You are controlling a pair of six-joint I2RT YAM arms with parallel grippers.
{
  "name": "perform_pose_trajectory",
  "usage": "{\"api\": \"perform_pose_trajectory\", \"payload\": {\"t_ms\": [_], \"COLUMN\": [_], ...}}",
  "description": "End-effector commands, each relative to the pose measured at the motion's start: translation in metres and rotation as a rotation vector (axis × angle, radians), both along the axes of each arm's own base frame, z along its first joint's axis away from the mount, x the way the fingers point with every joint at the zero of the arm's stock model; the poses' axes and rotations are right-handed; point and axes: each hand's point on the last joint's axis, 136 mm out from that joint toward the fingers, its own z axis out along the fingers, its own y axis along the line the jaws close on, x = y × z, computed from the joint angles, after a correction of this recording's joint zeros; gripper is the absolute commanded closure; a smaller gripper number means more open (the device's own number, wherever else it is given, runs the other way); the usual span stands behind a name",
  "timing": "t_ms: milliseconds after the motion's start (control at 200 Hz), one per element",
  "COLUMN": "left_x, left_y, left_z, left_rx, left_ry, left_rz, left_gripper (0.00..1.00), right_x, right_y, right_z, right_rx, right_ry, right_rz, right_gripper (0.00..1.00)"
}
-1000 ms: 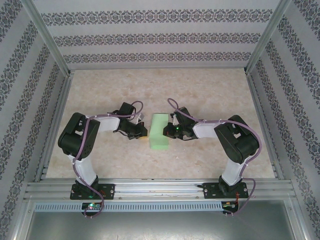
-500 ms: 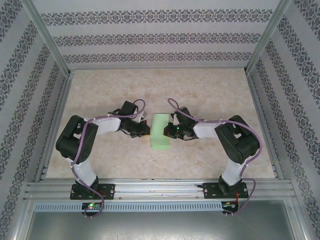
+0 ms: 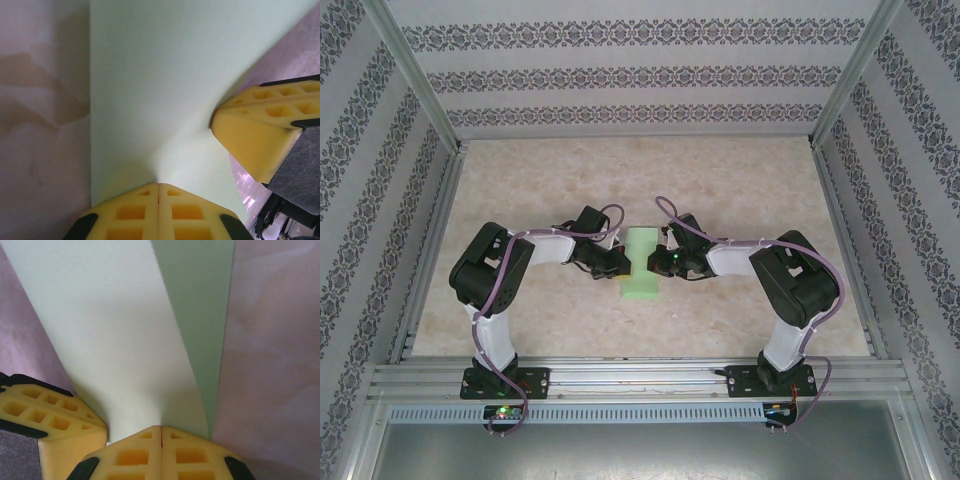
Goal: Fold a paper plane with a square sheet of paper (fold left side to right side)
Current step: Hold the square sheet of paper at the center of the table.
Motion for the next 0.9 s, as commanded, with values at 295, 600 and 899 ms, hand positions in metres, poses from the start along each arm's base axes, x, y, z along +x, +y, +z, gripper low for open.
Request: {"api": "perform_pose_trajectory", "payload": {"t_ms": [295,600,899], "left_x": [-0.01,-0.009,-0.011], "left_y": [0.015,0.016,0.017], "left_z": [-0.035,-0.037,-0.039], "left_rx": [0.118,0.13,0.134], "left_ry": [0.041,0.045,0.054], "left_rz": [0.002,0.004,0.005], "left_gripper": [1.0,1.0,1.0], "right_x": [-0.002,0.018,0.034], "right_y": [0.005,0.039,0.05], "right_z": [0.019,0.039,0.017], "right_rx": [0.011,0.136,0.12], "right_ry": [-0.013,-0.083,-0.057], "right_rz": [0.027,0.053,0.042], "right_gripper": [1.0,1.0,1.0]}}
